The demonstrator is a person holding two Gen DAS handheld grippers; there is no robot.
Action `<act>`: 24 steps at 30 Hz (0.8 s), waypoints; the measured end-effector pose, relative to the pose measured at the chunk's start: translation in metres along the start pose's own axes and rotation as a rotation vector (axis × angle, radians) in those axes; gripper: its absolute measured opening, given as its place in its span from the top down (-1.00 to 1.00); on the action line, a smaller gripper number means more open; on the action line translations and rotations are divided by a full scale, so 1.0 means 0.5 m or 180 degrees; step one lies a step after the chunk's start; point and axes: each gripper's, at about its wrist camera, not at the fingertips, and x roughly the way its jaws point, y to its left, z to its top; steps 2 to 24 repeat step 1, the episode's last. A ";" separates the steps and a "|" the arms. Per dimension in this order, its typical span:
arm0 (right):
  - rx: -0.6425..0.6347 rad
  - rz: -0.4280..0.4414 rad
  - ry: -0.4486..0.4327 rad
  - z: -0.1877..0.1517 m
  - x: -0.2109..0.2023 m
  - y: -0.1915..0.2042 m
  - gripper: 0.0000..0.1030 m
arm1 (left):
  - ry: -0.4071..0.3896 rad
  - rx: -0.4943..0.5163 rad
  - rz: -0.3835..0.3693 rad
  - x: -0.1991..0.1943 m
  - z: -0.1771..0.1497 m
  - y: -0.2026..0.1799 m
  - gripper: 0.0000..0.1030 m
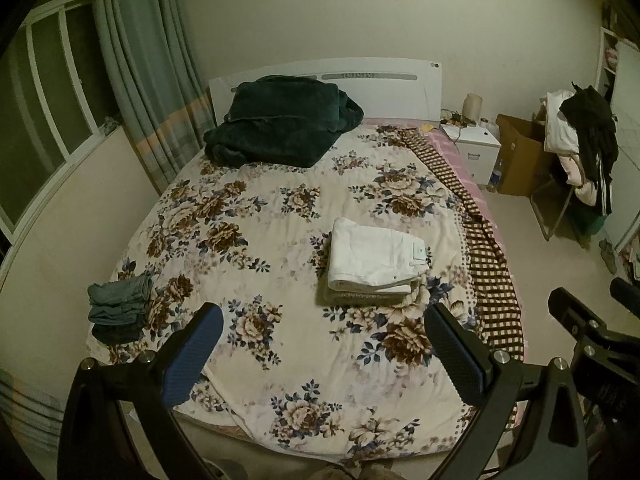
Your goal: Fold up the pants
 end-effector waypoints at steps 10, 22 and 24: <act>0.0000 0.0004 0.0000 0.002 -0.001 0.000 -1.00 | 0.0017 0.0013 -0.0013 0.002 0.000 0.000 -1.00; 0.0000 0.0004 0.0000 0.002 -0.001 0.000 -1.00 | 0.0017 0.0013 -0.0013 0.002 0.000 0.000 -1.00; 0.0000 0.0004 0.0000 0.002 -0.001 0.000 -1.00 | 0.0017 0.0013 -0.0013 0.002 0.000 0.000 -1.00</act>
